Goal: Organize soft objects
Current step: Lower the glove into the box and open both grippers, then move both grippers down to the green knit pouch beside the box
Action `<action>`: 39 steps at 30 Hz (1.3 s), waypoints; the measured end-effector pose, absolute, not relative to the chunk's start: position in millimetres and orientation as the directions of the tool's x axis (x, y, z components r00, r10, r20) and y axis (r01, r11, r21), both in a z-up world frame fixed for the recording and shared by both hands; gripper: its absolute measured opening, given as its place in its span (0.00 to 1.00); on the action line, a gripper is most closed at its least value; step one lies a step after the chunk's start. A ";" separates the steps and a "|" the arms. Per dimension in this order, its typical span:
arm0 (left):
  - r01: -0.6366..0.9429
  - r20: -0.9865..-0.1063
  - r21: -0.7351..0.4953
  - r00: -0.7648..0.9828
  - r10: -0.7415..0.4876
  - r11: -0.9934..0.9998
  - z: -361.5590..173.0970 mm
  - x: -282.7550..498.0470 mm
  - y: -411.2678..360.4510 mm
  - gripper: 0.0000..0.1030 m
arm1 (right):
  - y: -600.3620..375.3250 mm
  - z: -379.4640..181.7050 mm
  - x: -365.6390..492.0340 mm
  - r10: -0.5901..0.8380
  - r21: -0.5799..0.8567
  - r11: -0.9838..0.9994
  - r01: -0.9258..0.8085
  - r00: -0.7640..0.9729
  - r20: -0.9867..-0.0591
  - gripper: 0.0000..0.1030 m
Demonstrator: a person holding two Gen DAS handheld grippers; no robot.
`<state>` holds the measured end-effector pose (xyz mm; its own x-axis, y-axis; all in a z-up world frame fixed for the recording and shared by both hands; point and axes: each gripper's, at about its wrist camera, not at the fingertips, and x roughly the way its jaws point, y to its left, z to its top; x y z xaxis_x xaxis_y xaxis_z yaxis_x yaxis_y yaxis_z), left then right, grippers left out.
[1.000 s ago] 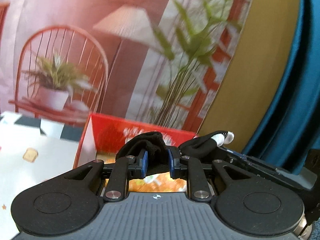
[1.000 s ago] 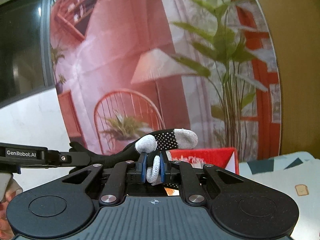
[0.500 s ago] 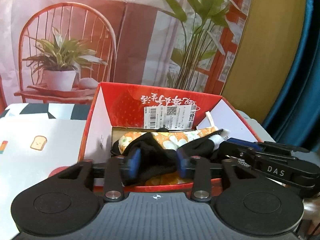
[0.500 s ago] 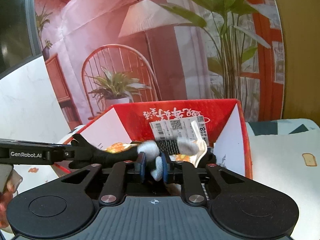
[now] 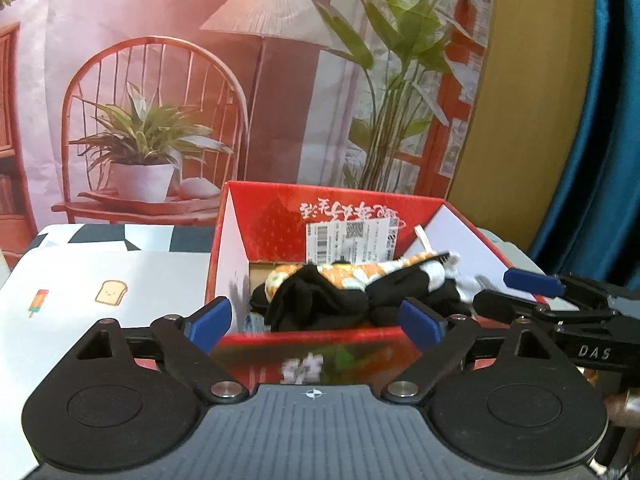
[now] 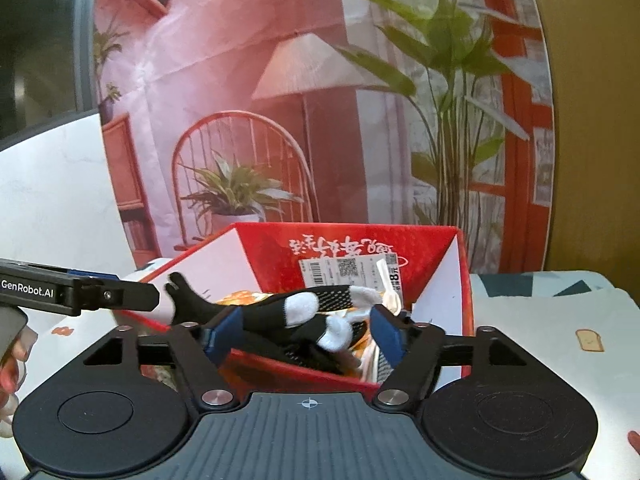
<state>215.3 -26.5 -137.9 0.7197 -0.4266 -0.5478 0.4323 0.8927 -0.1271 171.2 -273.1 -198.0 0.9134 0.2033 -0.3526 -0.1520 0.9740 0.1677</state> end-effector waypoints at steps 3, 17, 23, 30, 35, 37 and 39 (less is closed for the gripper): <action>0.448 -0.550 -0.120 0.712 -0.435 0.886 -141.9 194.9 -19.8 0.90 | -270.5 -198.6 154.9 0.213 0.169 0.972 -0.163 0.916 -0.340 0.70; 0.385 -0.599 -0.223 0.670 -0.438 0.895 -189.8 148.5 0.5 0.89 | -244.9 -252.4 114.8 0.257 0.227 0.959 -0.169 0.855 -0.450 0.70; 0.393 -0.614 -0.232 0.650 -0.447 0.890 -196.0 156.6 -4.5 0.83 | -229.0 -270.9 121.8 0.268 0.189 0.962 -0.198 0.816 -0.513 0.68; 0.432 -0.637 -0.279 0.586 -0.502 0.858 -207.9 172.6 -24.1 0.77 | -215.1 -281.1 132.2 0.294 0.155 0.956 -0.251 0.776 -0.557 0.63; 0.459 -0.659 -0.313 0.526 -0.538 0.831 -219.6 185.0 -39.9 0.57 | -210.5 -283.6 138.2 0.312 0.154 0.949 -0.274 0.763 -0.566 0.61; 0.460 -0.664 -0.326 0.511 -0.546 0.826 -223.6 188.5 -42.7 0.51 | -210.8 -285.5 141.7 0.321 0.162 0.946 -0.279 0.757 -0.570 0.57; 0.460 -0.663 -0.348 0.495 -0.561 0.817 -227.5 192.6 -44.2 0.48 | -210.5 -287.3 144.2 0.328 0.170 0.944 -0.283 0.751 -0.573 0.54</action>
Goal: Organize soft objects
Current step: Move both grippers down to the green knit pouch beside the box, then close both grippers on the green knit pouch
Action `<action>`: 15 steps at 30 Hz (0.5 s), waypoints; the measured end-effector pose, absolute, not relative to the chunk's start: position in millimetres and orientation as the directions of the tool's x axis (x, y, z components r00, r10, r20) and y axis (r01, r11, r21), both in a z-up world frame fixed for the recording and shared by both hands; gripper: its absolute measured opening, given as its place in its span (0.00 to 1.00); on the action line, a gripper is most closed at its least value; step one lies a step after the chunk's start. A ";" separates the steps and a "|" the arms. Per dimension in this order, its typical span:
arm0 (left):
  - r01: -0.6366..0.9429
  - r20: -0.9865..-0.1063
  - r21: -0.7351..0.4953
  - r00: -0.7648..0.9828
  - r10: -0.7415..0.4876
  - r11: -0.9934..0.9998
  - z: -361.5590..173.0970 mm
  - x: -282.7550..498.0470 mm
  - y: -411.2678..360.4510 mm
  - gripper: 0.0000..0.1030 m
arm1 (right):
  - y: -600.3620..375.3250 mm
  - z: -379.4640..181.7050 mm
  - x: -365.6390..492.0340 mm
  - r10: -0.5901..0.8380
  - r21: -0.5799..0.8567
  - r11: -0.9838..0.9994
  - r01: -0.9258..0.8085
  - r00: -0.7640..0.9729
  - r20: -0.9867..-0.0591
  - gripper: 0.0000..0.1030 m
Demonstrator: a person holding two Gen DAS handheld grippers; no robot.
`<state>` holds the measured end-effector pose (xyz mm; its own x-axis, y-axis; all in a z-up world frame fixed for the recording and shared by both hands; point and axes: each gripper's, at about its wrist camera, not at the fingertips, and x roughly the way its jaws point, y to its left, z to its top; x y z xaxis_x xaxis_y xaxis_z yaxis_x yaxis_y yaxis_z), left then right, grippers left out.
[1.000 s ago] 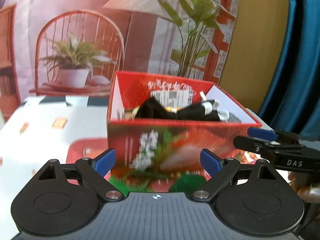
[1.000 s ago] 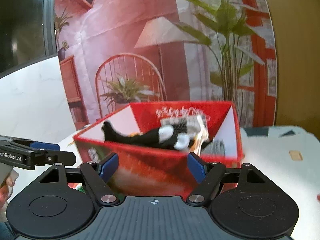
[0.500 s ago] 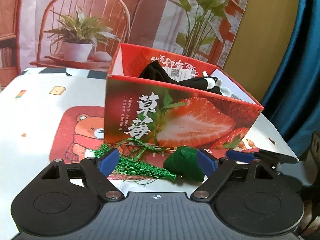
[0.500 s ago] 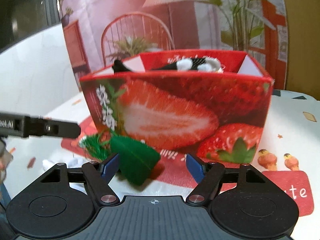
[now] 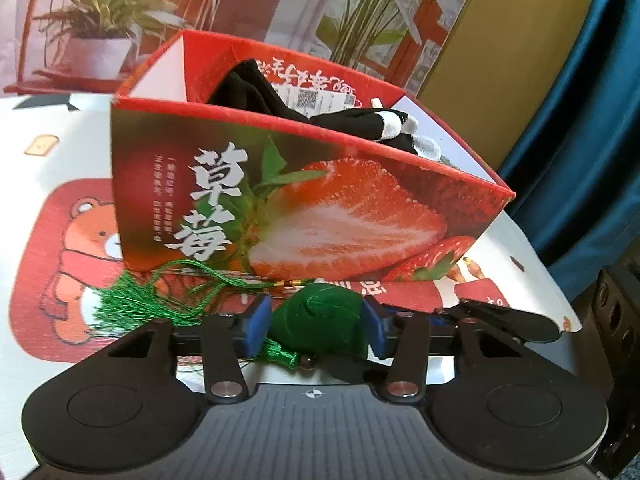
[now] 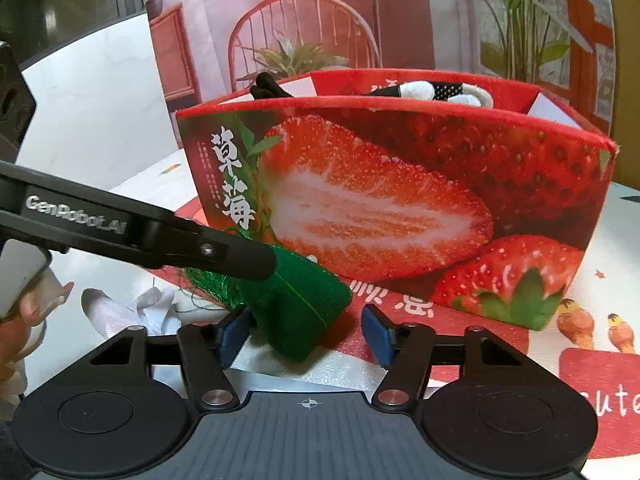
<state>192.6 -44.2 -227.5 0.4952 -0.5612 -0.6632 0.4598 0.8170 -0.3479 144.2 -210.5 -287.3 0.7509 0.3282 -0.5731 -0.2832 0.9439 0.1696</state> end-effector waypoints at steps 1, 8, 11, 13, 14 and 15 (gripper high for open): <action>0.459 -0.662 -0.359 0.488 -0.568 0.813 -229.5 194.0 -44.7 0.44 | -210.8 -288.4 145.4 0.333 0.175 0.942 -0.286 0.749 -0.573 0.52; 0.450 -0.665 -0.385 0.470 -0.580 0.806 -237.6 198.5 -45.6 0.40 | -211.0 -292.1 152.6 0.368 0.211 0.930 -0.302 0.732 -0.573 0.49; 0.451 -0.664 -0.383 0.472 -0.580 0.806 -236.6 198.8 -45.3 0.39 | -211.3 -292.4 153.0 0.380 0.222 0.925 -0.308 0.727 -0.572 0.45; 0.451 -0.658 -0.387 0.476 -0.584 0.804 -233.5 198.2 -44.7 0.39 | -211.9 -290.3 151.5 0.385 0.227 0.923 -0.311 0.729 -0.566 0.44; 0.453 -0.654 -0.387 0.480 -0.586 0.803 -231.1 197.3 -43.9 0.39 | -212.7 -288.9 150.6 0.387 0.230 0.922 -0.311 0.732 -0.560 0.44; 0.456 -0.649 -0.386 0.484 -0.587 0.802 -227.8 196.4 -42.8 0.39 | -213.4 -286.7 149.5 0.388 0.231 0.922 -0.312 0.737 -0.553 0.44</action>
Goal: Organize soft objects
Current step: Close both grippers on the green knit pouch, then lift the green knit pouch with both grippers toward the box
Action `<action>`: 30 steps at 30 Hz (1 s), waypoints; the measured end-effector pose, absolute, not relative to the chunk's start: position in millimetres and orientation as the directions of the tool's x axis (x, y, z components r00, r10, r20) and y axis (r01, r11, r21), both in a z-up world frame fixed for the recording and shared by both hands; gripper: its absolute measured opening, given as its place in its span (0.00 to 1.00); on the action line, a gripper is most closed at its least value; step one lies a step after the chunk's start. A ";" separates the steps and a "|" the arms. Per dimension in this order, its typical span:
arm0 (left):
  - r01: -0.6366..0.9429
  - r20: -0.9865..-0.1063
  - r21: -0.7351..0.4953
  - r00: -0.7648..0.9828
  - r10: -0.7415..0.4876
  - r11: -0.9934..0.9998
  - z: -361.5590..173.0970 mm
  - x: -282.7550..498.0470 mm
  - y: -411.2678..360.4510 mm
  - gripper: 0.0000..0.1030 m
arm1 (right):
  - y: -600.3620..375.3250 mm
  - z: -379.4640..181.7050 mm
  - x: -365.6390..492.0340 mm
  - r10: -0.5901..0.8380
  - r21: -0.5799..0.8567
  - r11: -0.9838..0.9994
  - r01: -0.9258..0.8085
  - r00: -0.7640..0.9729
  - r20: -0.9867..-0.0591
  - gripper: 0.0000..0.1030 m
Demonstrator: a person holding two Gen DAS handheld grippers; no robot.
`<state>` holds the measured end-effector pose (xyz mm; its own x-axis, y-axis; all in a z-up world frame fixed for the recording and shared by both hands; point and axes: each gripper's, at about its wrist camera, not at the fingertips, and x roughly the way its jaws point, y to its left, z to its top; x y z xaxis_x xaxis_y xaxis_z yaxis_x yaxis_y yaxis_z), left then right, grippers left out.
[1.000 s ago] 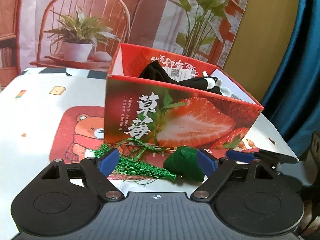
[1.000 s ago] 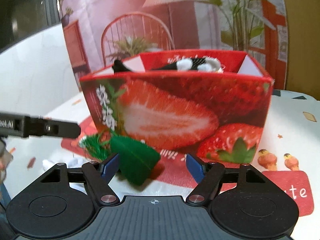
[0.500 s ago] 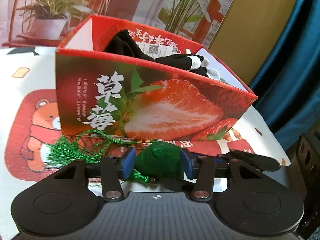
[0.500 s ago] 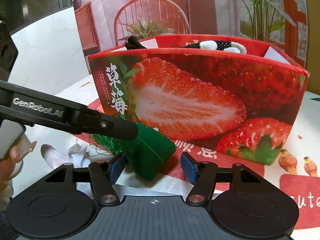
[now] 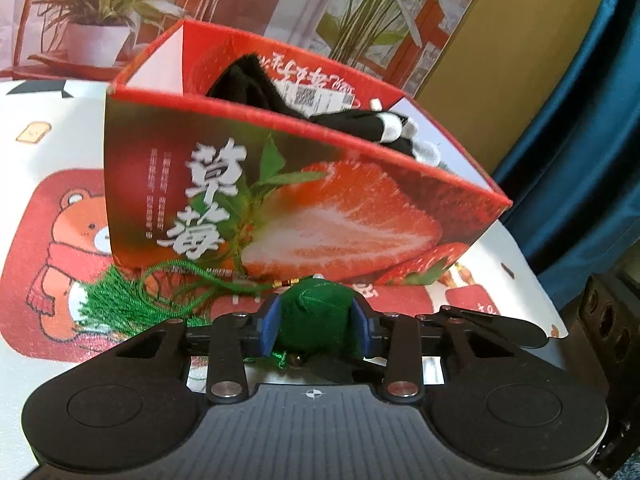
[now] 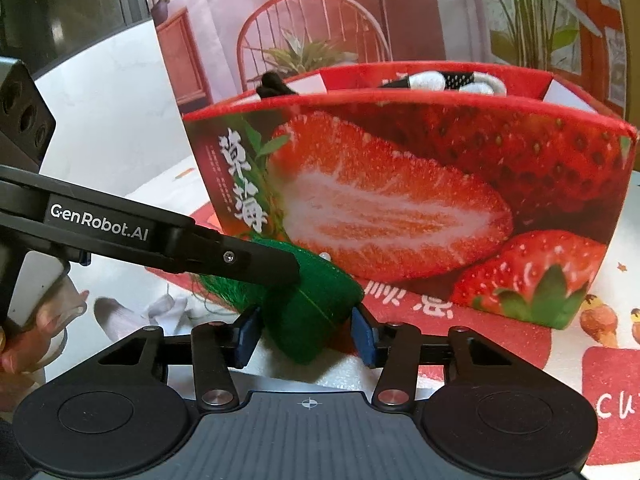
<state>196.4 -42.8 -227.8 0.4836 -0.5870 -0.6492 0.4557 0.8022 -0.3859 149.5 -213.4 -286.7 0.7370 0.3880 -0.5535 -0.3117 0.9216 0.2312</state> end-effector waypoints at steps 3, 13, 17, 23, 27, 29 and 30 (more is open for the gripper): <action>0.466 -0.631 -0.377 0.504 -0.590 0.800 -214.9 192.7 -42.9 0.39 | -216.0 -277.7 147.0 0.390 0.230 0.921 -0.315 0.751 -0.533 0.43; 0.498 -0.539 -0.340 0.592 -0.600 0.797 -158.8 176.1 -43.0 0.38 | -218.9 -228.1 134.7 0.389 0.184 0.921 -0.343 0.812 -0.434 0.43; 0.522 -0.485 -0.321 0.626 -0.611 0.790 -128.9 170.3 -41.9 0.38 | -220.2 -199.4 132.0 0.389 0.154 0.921 -0.358 0.838 -0.383 0.43; 0.559 -0.402 -0.279 0.671 -0.624 0.781 -79.6 162.6 -45.2 0.38 | -222.0 -149.0 131.1 0.385 0.092 0.922 -0.375 0.875 -0.293 0.43; 0.570 -0.353 -0.267 0.693 -0.629 0.777 -53.7 161.4 -46.8 0.39 | -223.7 -118.1 132.5 0.384 0.054 0.922 -0.383 0.890 -0.246 0.43; 0.572 -0.330 -0.238 0.712 -0.620 0.785 -44.1 161.6 -51.2 0.39 | -223.5 -105.3 136.0 0.382 0.031 0.922 -0.386 0.896 -0.227 0.43; 0.572 -0.322 -0.228 0.719 -0.616 0.788 -41.1 162.0 -52.5 0.39 | -223.3 -99.3 138.5 0.380 0.020 0.923 -0.385 0.899 -0.217 0.43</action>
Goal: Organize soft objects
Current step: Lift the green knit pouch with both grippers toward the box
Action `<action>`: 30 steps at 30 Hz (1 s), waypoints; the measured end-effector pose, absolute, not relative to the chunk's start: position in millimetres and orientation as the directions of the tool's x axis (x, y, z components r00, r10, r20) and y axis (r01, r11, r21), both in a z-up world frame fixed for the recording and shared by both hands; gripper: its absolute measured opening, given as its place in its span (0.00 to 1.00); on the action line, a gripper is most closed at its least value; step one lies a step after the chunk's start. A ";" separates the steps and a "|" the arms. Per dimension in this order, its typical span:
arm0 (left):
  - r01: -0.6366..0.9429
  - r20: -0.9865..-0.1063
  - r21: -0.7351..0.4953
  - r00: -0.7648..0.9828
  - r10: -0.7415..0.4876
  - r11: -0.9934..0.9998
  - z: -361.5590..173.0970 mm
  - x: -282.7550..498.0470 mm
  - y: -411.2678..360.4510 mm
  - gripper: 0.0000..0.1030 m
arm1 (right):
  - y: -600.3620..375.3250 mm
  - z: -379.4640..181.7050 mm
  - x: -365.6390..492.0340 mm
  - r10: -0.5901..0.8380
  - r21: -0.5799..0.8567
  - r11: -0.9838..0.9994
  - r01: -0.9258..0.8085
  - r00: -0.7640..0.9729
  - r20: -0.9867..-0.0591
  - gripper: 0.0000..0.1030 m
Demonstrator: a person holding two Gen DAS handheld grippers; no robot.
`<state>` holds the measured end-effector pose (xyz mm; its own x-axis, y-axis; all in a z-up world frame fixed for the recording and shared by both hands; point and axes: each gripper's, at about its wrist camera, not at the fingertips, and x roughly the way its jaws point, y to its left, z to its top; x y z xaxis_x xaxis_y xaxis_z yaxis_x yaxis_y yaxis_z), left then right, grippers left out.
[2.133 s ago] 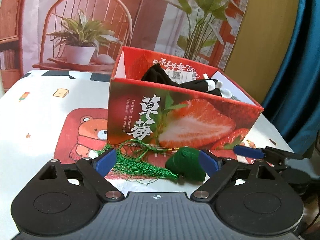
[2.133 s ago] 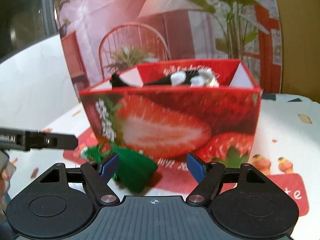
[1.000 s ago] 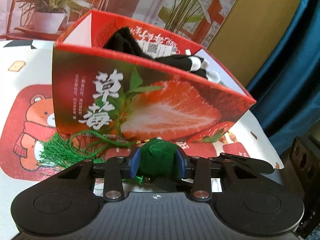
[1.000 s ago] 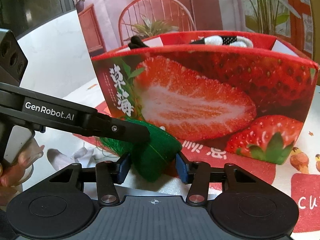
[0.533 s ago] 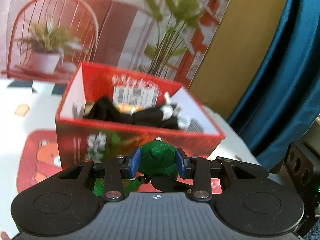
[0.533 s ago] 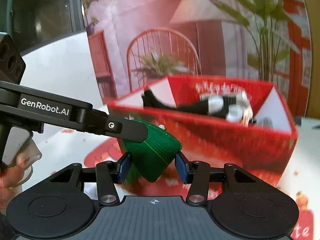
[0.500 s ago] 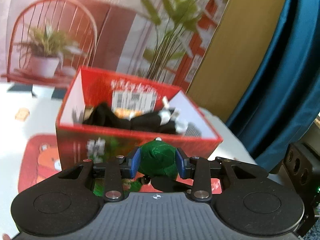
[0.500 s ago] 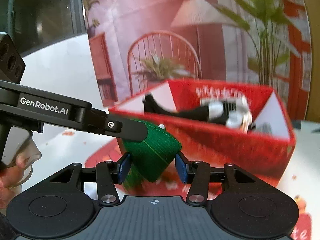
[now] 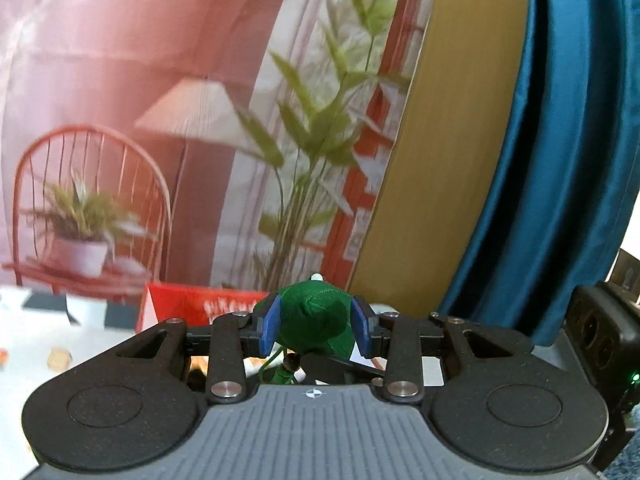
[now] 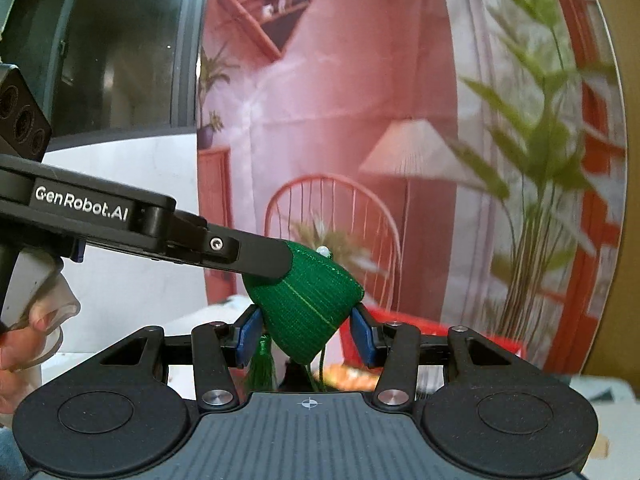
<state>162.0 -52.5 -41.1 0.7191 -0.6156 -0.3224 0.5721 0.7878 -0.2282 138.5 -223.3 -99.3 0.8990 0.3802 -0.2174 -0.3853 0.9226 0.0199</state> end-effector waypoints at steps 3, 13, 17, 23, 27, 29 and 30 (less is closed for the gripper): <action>0.569 -0.297 -0.224 0.734 -0.611 0.792 -31.4 166.4 -52.3 0.39 | -222.4 -86.3 147.5 0.377 -0.004 0.923 -0.385 0.905 -0.196 0.43; 0.540 -0.293 -0.235 0.753 -0.589 0.808 -27.5 198.9 -54.6 0.39 | -222.0 -75.2 183.5 0.377 -0.043 0.920 -0.389 0.911 -0.168 0.43; 0.533 -0.318 -0.233 0.749 -0.582 0.813 -34.0 215.4 -57.8 0.39 | -224.9 -83.3 198.1 0.380 -0.036 0.919 -0.392 0.907 -0.179 0.43; 0.514 -0.368 -0.230 0.740 -0.563 0.826 -48.8 243.0 -65.3 0.39 | -232.2 -101.4 222.9 0.385 0.003 0.920 -0.392 0.900 -0.204 0.43; 0.511 -0.410 -0.224 0.724 -0.556 0.830 -58.5 260.9 -72.8 0.39 | -239.6 -116.3 239.1 0.380 0.028 0.923 -0.384 0.897 -0.226 0.44; 0.514 -0.422 -0.213 0.718 -0.553 0.831 -62.5 269.6 -78.8 0.39 | -244.6 -122.6 245.4 0.372 0.046 0.927 -0.372 0.898 -0.234 0.44; 0.518 -0.426 -0.206 0.717 -0.552 0.830 -64.3 272.6 -81.6 0.39 | -247.2 -124.9 248.0 0.367 0.055 0.929 -0.365 0.899 -0.237 0.44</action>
<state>272.6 -81.6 -64.3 0.7165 -0.5524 -0.4259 0.5176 0.8304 -0.2063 248.0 -247.2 -124.9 0.8993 0.3673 -0.2372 -0.3652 0.9293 0.0547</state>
